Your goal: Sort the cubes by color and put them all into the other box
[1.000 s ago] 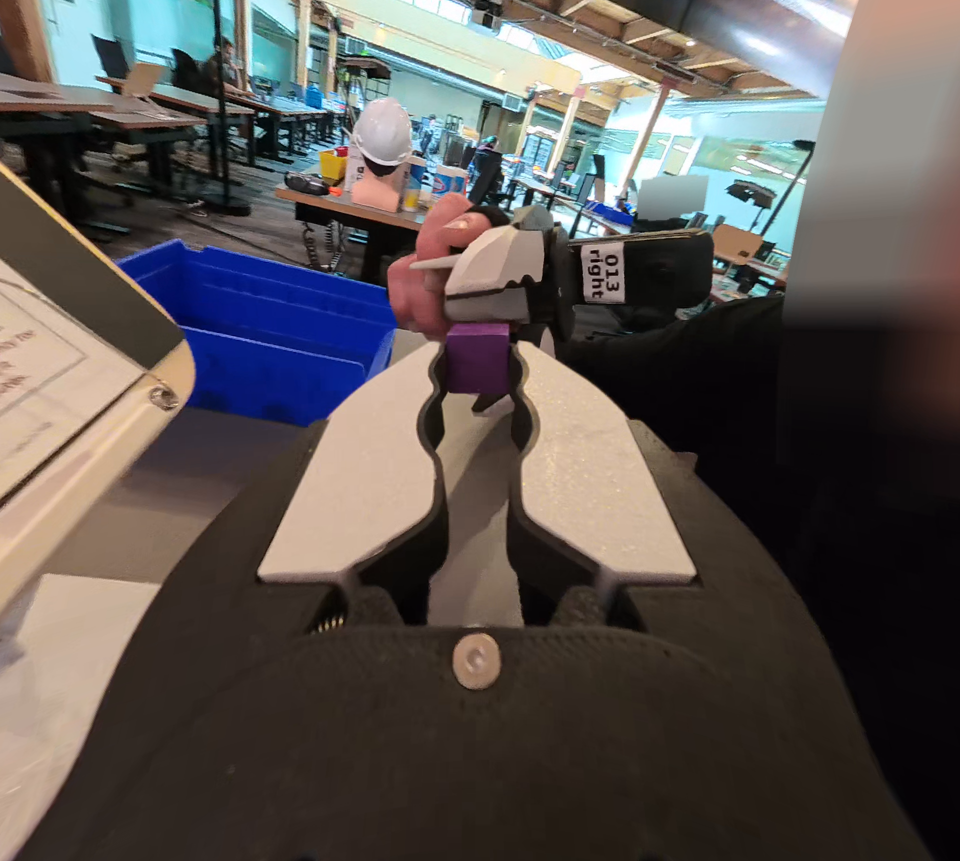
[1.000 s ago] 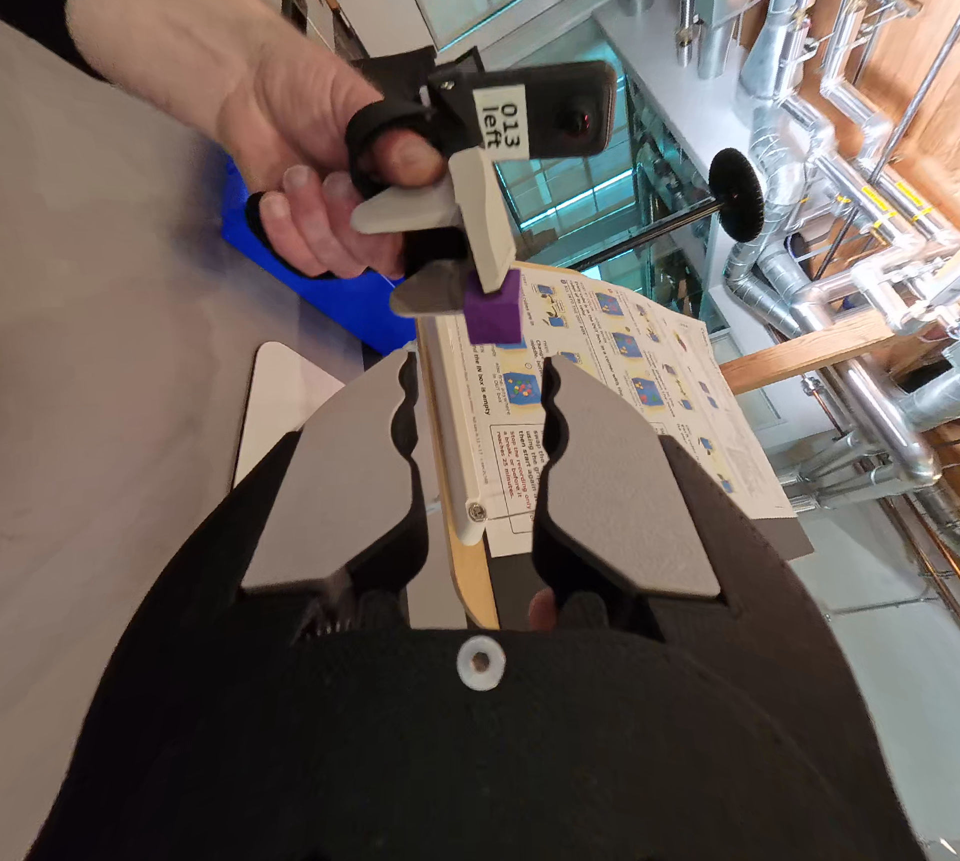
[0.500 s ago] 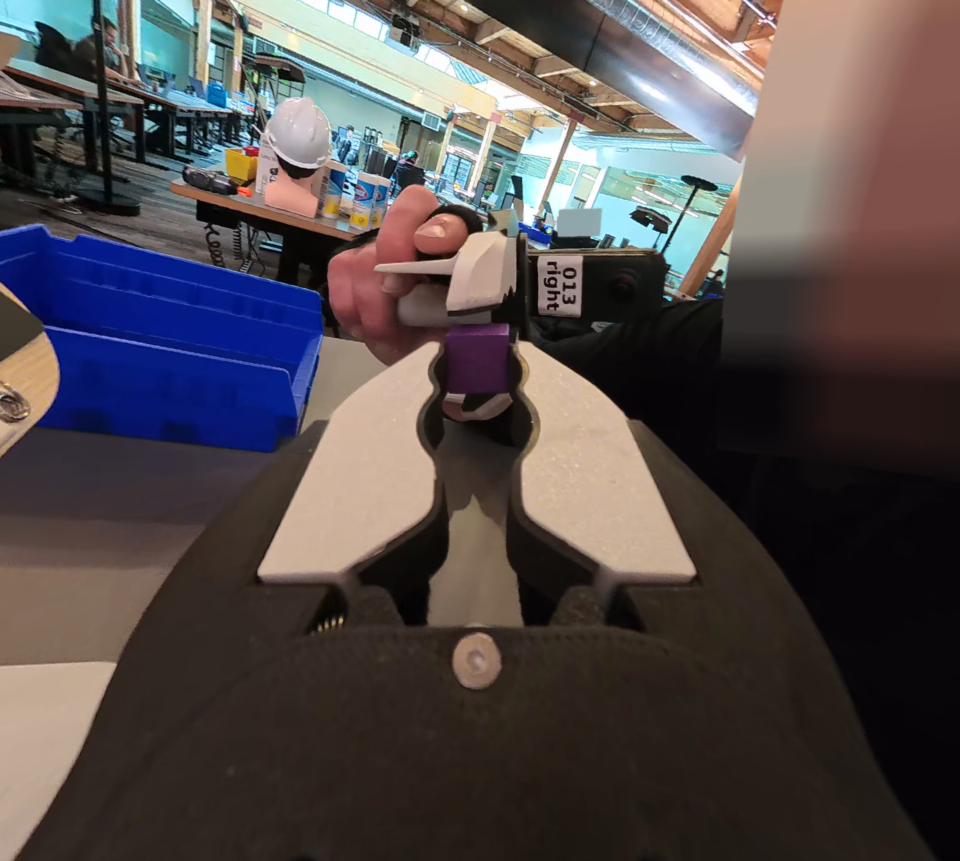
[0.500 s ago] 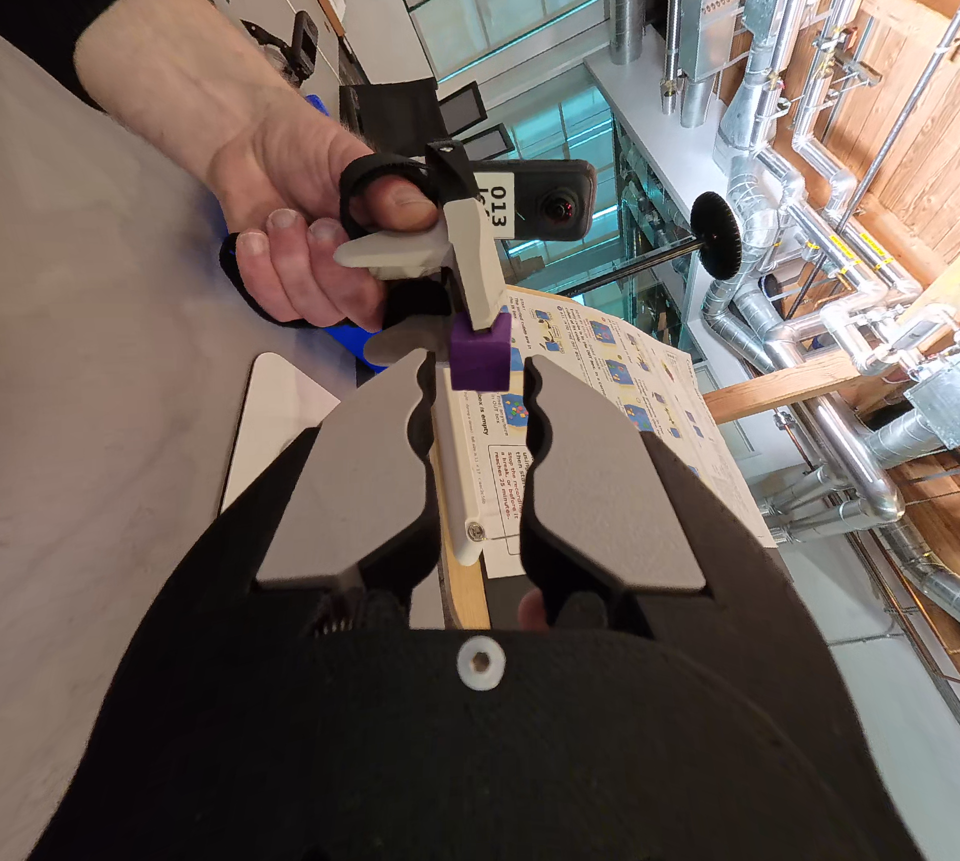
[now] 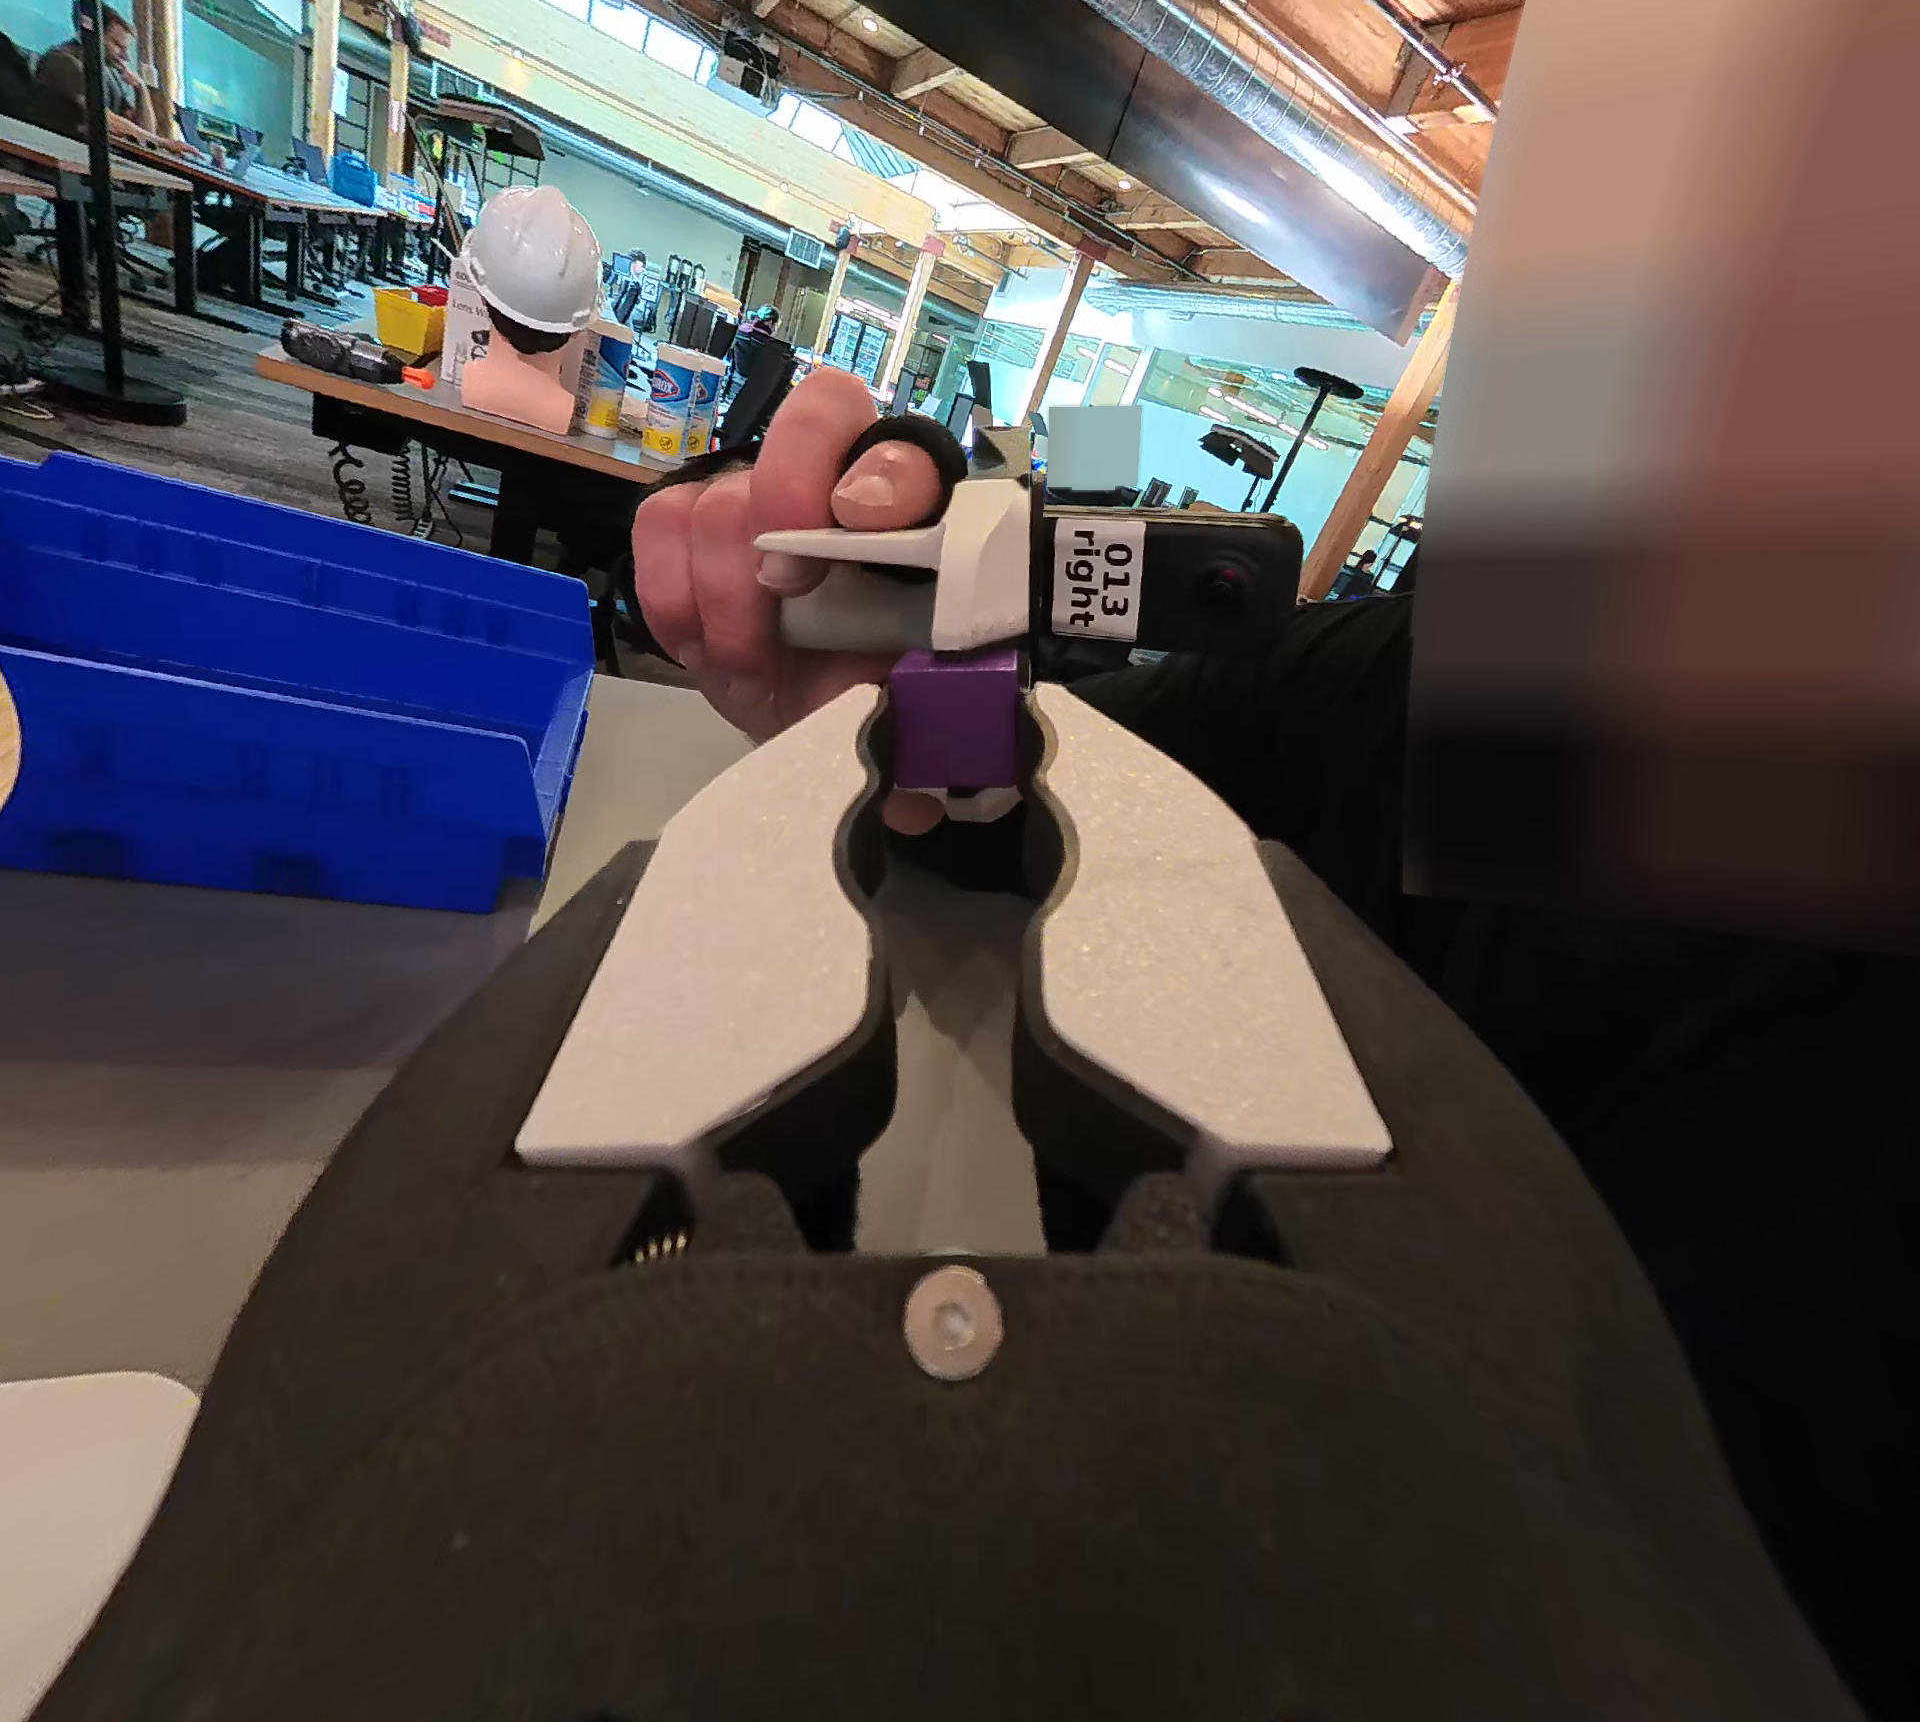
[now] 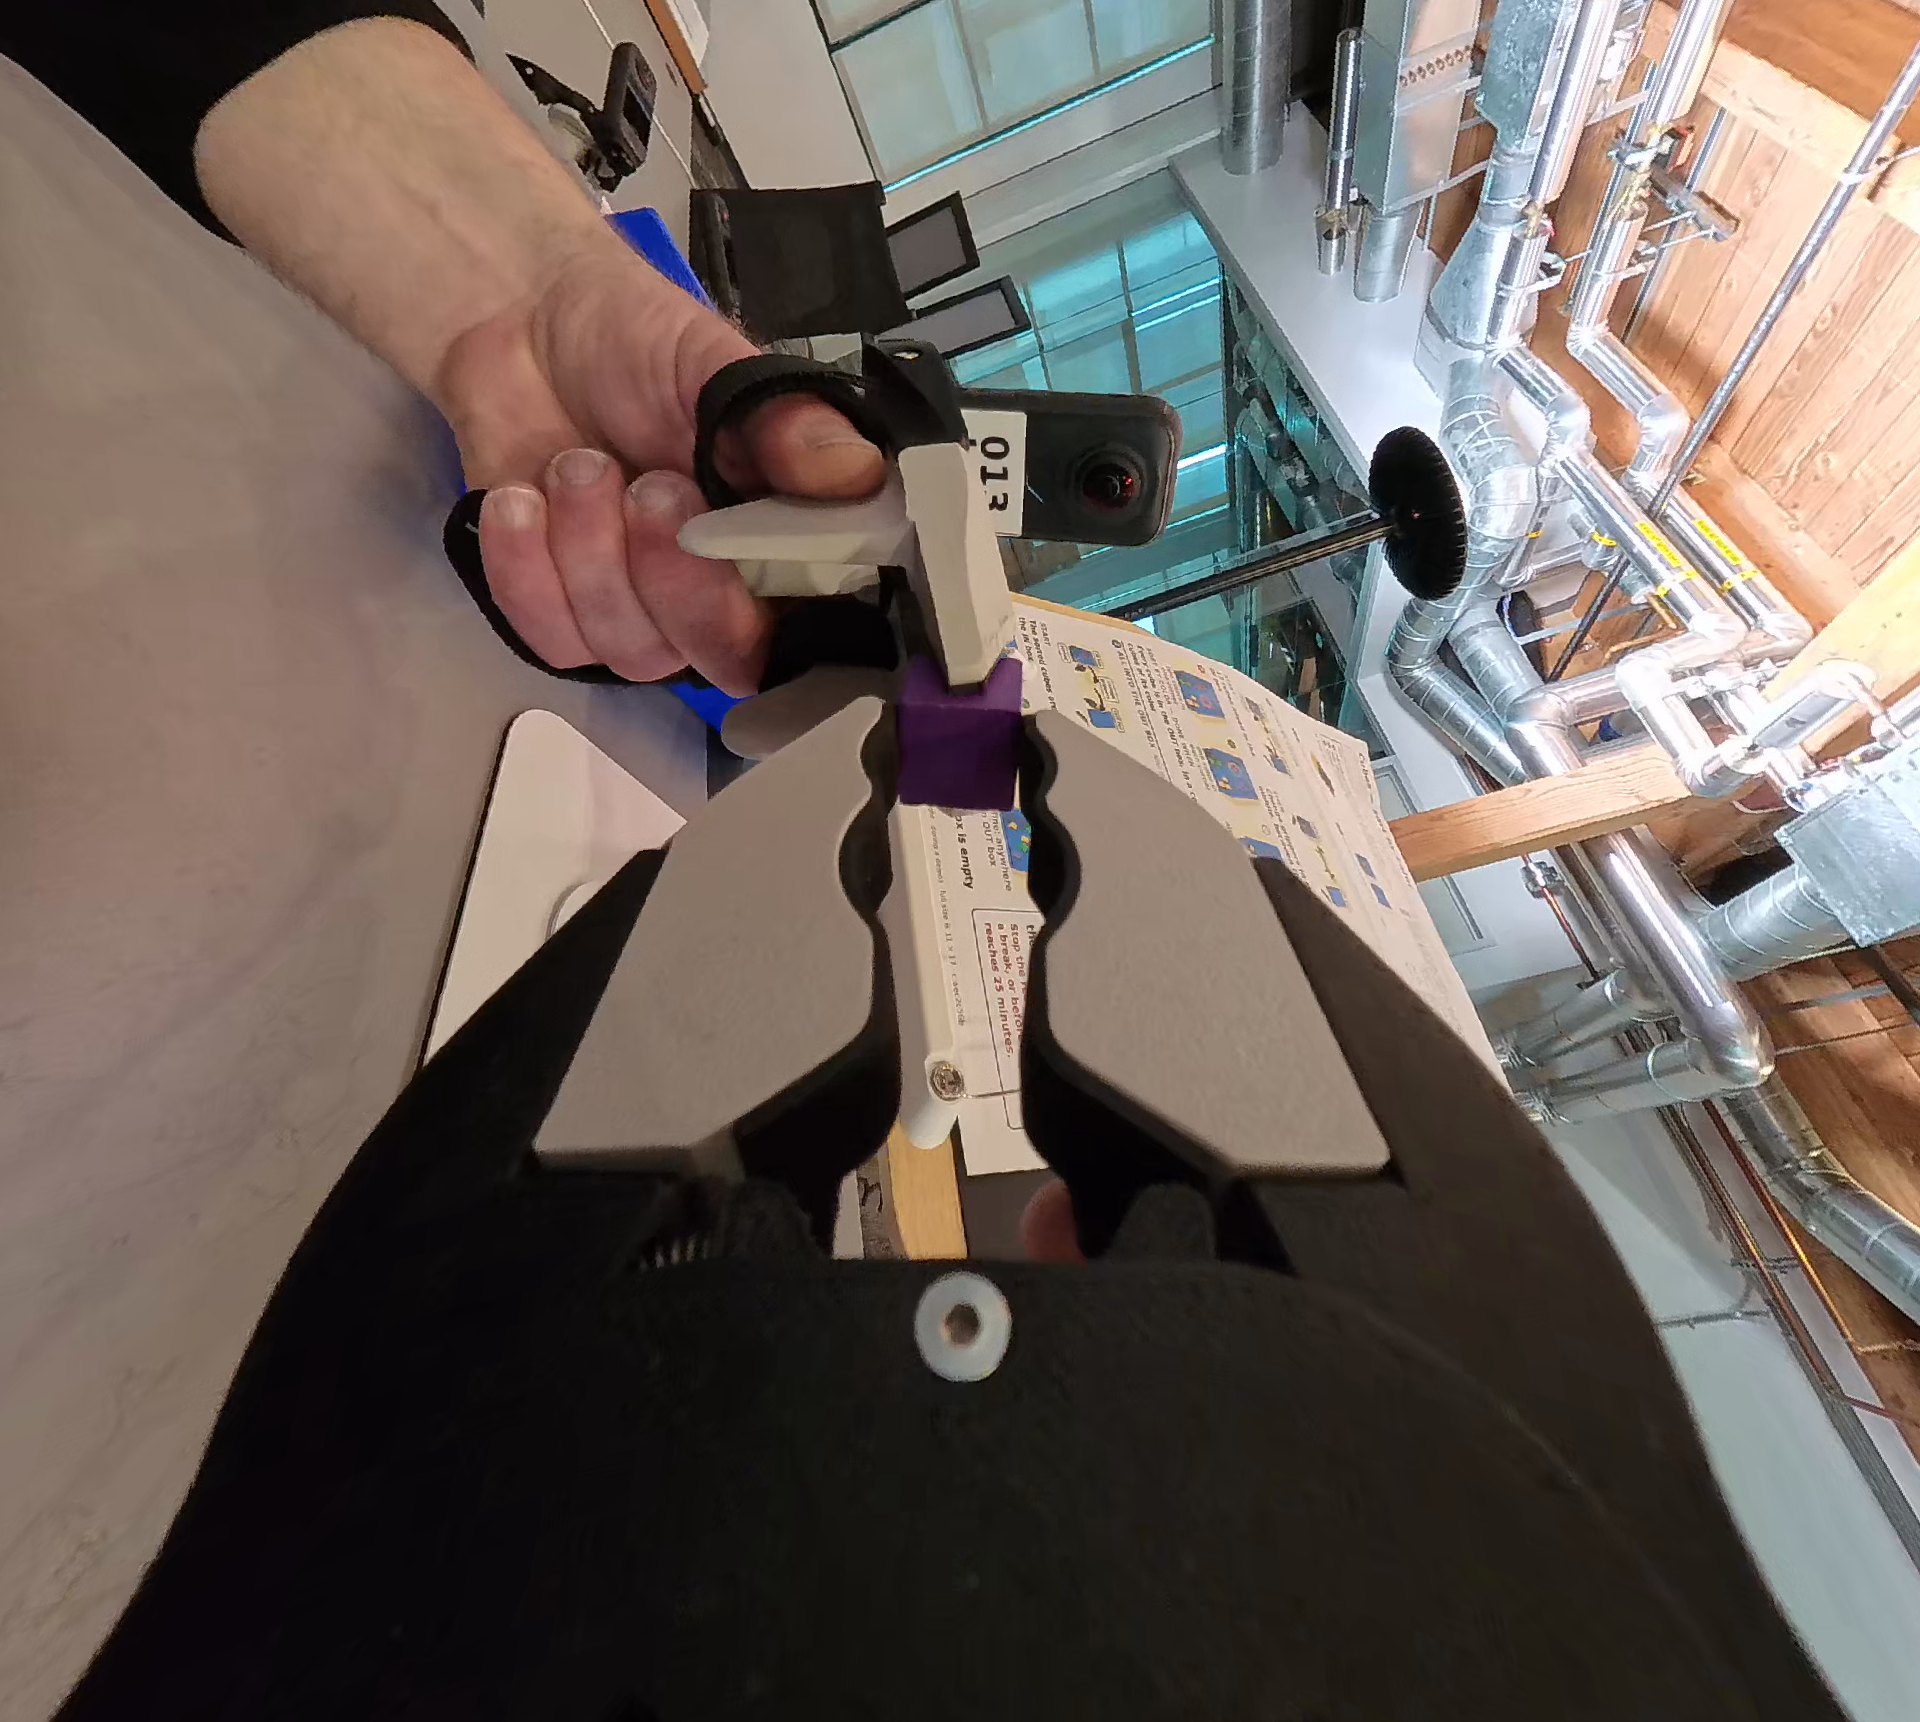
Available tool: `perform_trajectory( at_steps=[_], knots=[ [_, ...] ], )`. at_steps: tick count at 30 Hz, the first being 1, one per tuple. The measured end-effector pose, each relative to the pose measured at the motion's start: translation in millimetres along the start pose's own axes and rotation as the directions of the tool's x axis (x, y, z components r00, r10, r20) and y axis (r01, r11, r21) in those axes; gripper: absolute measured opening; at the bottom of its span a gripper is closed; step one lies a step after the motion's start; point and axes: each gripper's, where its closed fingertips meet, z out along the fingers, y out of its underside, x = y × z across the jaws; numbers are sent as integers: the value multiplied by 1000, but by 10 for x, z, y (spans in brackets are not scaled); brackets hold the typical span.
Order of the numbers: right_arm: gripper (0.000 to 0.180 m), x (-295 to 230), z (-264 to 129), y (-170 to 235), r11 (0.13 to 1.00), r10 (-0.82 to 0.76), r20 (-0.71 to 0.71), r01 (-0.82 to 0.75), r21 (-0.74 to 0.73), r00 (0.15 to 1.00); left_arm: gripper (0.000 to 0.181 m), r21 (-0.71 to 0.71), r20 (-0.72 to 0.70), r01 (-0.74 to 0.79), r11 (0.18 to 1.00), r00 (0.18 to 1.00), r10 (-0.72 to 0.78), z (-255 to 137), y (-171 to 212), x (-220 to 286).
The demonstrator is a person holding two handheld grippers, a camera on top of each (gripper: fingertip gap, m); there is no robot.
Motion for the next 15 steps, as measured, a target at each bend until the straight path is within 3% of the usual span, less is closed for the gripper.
perform_trajectory(
  at_steps=[7, 9, 15],
  knots=[
    [21, -4, -16, -48, 1000, 8, 21, -8, -1, 1000, 21, 13, -68, 41, 999, 997, -40, 5, -3, 62],
    [21, 23, -33, -38, 1000, 5, 20, -5, -10, 1000, 36, 29, -68, 53, 998, 996, -51, -15, -37, 50],
    [21, 428, -306, 365, 984, 99, 39, -92, -153, 994, 6, -34, 84, -129, 991, 988, 131, -166, -141, 14]
  ],
)
